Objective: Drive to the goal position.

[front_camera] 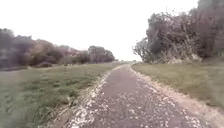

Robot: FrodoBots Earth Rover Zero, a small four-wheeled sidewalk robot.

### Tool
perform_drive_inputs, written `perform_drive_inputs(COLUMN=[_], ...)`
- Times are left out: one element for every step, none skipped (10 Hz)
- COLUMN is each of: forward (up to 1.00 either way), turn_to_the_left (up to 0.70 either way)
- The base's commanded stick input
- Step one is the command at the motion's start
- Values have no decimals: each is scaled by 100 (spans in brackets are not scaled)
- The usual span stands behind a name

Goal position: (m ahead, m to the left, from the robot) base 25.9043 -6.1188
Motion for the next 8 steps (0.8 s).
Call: perform_drive_inputs(forward=[70, 70, 70, 70, 70, 70, 70, 0], turn_to_the_left=[0, 0, -9, -12, -14, -14, -14, 0])
